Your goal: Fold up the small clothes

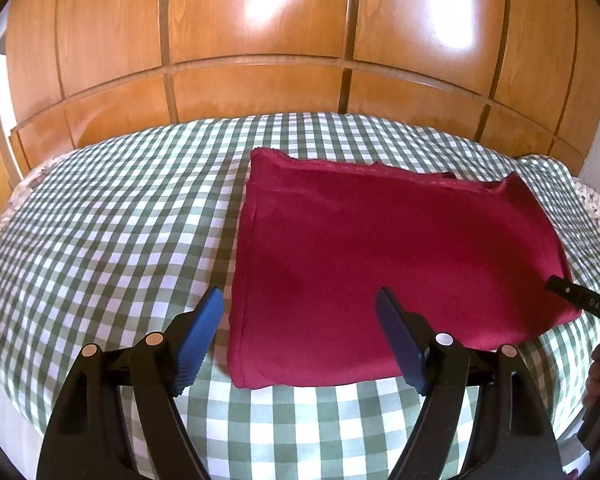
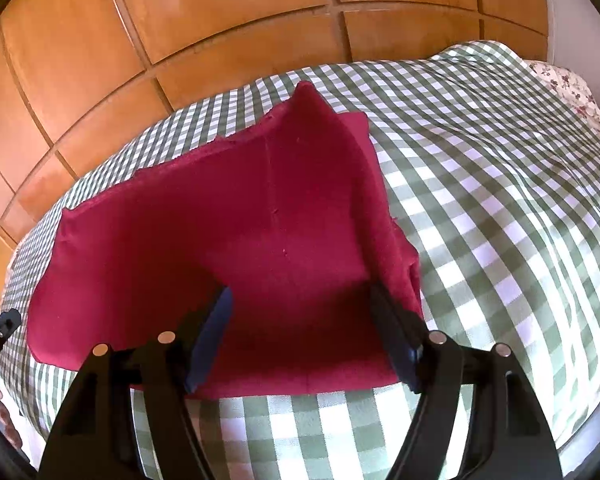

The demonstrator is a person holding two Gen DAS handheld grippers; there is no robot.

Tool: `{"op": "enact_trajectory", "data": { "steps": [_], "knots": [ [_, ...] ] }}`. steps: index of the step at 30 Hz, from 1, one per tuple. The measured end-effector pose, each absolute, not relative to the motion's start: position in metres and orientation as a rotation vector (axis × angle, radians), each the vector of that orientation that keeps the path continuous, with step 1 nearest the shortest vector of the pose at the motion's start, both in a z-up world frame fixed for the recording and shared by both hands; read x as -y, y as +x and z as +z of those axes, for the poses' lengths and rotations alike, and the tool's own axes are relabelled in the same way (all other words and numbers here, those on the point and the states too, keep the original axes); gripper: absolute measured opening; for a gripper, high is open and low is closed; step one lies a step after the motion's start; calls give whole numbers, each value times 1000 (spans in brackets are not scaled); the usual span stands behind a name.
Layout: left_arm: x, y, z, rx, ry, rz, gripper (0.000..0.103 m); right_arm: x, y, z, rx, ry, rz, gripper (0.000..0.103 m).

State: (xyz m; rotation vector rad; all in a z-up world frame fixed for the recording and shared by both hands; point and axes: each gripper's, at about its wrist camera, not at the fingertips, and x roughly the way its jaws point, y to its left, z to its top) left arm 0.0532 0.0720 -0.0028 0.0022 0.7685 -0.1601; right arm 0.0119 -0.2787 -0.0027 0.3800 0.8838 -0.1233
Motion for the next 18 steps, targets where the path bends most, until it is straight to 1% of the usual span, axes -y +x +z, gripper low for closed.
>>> {"op": "enact_trajectory", "data": {
  "steps": [6,10,14,18],
  "knots": [
    [-77,59,-23,-842,-15,-162,77,289,10,-10,-873,442,-116,68],
    [-88,64,-40,-907,-53,-145,77,285,9,-1,-880,415,-119,68],
    [-87,56,-22,-833,-37,-149,77,287,8,19,-829,404,-112,68],
    [-71,53,-5,-759,-13,-232,77,291,31,41,-778,381,-91,67]
  ]
}}
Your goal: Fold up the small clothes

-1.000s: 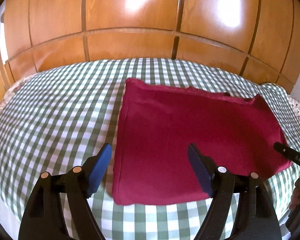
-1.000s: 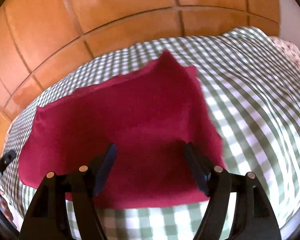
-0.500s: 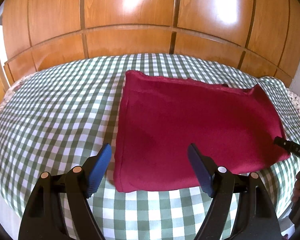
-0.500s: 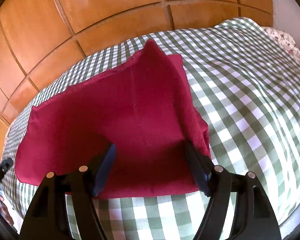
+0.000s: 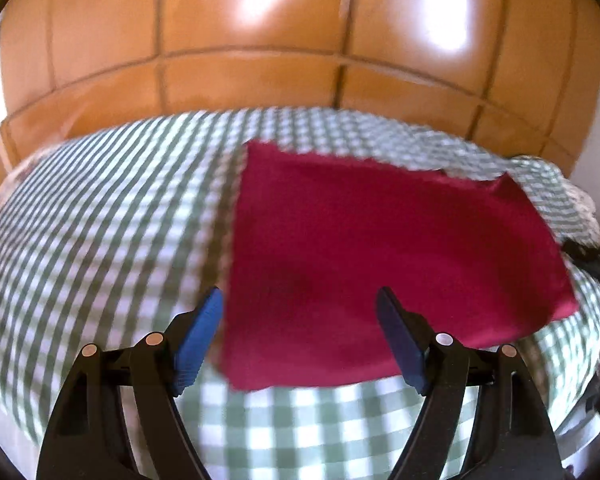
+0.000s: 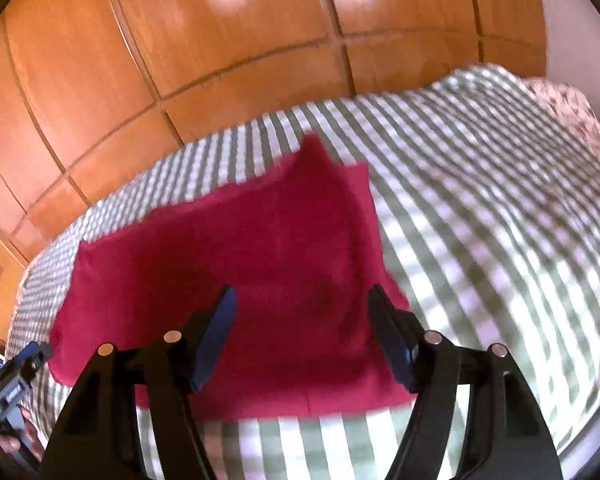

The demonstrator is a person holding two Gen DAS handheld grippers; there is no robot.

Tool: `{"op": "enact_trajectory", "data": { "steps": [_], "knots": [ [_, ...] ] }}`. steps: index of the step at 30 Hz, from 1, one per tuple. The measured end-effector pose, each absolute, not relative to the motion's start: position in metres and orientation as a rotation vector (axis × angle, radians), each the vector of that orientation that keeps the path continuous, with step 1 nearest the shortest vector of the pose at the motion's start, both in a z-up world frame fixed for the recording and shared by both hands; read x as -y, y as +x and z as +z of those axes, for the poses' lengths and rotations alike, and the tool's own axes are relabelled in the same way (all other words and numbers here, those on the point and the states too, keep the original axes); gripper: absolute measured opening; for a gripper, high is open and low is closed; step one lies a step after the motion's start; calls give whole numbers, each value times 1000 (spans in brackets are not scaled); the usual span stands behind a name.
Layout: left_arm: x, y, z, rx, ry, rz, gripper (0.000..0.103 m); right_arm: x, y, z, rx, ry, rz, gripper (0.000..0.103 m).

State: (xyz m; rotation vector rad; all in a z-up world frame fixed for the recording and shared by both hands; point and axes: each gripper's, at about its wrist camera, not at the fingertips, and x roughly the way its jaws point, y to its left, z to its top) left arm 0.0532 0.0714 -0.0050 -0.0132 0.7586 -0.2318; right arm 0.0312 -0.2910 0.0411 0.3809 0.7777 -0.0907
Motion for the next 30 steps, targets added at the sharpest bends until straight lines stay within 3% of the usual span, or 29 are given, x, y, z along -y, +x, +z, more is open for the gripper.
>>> {"op": "enact_trajectory", "data": {
  "steps": [6,8,16,21,24,30],
  "knots": [
    [-36,78,-14,-793,58,-287,77,296,104,17,-882,322,-118,65],
    [-34,93,-31,-863,77,-245,77,313,119,-8,-943,356,-180,60],
    [-36,91,-25,-858,50,-233,77,317,106,-10,-877,359,-137,61],
    [-29,84,-12,-832,86,-220,77,320,83,10,-833,417,-98,68],
    [-27,78,-5,-810,88,-225,86,325,65,19,-809,441,-111,71],
    [-25,70,-5,-804,81,-238,86,334,34,12,-837,483,-120,71]
  ]
}}
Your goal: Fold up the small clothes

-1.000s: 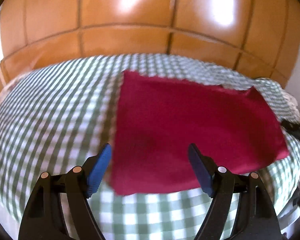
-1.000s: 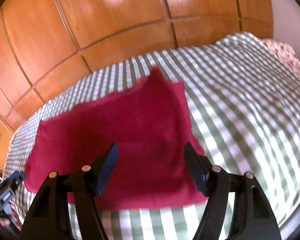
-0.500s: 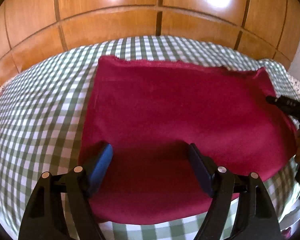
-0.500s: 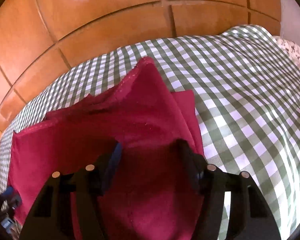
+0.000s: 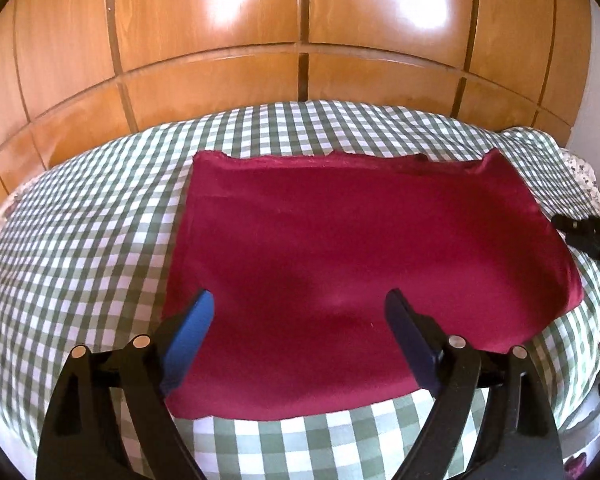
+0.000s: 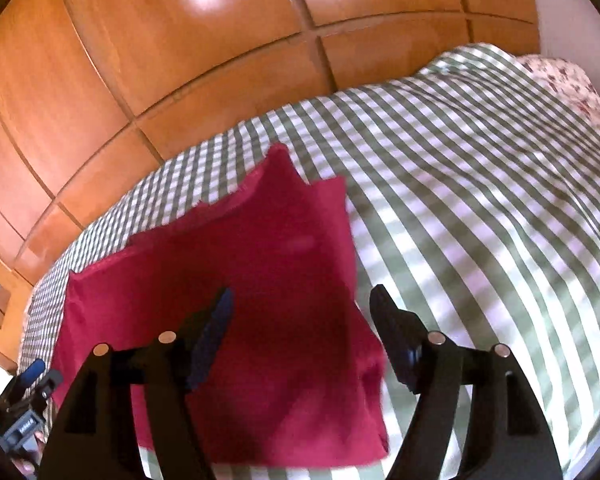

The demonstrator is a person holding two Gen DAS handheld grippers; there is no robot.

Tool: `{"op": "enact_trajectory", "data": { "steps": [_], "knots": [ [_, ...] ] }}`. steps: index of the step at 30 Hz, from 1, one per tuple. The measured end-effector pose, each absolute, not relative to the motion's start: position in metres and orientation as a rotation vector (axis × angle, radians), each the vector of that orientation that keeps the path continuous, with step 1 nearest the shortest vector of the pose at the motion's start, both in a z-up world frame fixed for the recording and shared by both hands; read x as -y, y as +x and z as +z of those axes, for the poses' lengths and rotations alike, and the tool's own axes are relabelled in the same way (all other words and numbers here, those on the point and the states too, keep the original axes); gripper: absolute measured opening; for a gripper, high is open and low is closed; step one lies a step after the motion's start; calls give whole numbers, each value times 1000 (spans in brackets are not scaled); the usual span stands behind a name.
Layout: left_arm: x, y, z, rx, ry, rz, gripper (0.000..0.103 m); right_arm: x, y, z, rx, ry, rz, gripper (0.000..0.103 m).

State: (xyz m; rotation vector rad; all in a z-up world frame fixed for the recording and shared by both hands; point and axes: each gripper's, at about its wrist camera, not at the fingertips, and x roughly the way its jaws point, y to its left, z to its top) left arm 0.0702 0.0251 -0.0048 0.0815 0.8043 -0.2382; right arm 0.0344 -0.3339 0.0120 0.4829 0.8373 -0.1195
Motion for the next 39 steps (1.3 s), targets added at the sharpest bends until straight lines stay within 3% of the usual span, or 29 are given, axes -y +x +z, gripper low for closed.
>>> {"op": "enact_trajectory", "data": {
  "steps": [5,12,20,22,28,29,31,32,39],
  "knots": [
    [-25,66,-6,-802,82,-247,86,331,23,-1,-897,441,-185,69],
    [-28,65,-9,-809,74,-243,86,301,28,38,-808,331,-135,68],
    [-35,73,-12,-827,59,-259,86,217,118,30,-865,129,62,69],
    [-38,79,-14,-830,63,-236,86,198,149,23,-891,86,96,63],
    [-44,99,-15,-835,60,-195,86,167,216,-16,-1006,-93,112,59],
    [-44,101,-16,-833,57,-191,86,168,218,-18,-1011,-88,123,55],
    [-44,108,-18,-834,69,-175,86,169,220,-17,-1020,-94,139,34],
    [-44,110,-20,-838,73,-171,86,168,220,-15,-1014,-104,132,11],
    [-43,120,-26,-836,74,-140,86,167,221,12,-901,-28,100,5]
  ]
}}
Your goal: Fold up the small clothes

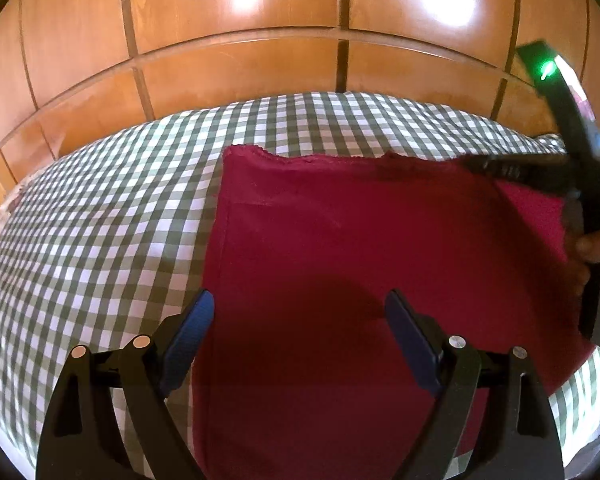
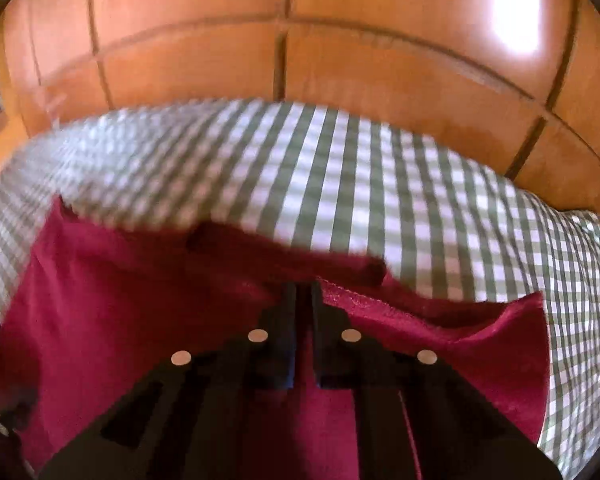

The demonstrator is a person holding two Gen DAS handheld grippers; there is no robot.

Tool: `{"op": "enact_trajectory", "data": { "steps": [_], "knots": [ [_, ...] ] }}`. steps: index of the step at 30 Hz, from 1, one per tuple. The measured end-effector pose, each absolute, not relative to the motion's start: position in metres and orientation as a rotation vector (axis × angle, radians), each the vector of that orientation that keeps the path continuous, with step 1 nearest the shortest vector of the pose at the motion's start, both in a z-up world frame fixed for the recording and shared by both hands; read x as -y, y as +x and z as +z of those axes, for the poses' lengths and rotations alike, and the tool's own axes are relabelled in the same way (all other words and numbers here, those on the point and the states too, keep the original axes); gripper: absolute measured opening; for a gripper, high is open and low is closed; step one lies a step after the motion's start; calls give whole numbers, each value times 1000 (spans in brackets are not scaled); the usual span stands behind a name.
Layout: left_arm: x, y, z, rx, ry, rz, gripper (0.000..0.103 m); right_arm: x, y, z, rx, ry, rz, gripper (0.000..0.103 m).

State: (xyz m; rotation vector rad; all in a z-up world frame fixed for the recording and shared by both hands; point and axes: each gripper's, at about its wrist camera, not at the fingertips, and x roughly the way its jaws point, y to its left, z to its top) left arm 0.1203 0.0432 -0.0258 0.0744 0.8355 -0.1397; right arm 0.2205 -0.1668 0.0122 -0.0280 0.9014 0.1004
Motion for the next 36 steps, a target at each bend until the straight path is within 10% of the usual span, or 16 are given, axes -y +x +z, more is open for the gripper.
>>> {"op": "enact_trajectory", "data": {
  "steps": [8,10,18,36],
  "knots": [
    [-54,128,-35,-876,52,-79,86,168,234,-16,-975,14,68,6],
    [-56,123,-30,-858,51,-73,86,172,220,-2,-935,41,74,51],
    [-53,100,-5,-805,24,-95,86,198,137,29,-847,161,56,73],
    [-8,42,26,-722,80,-229,86,276,20,10,-888,324,-162,76]
  ]
}}
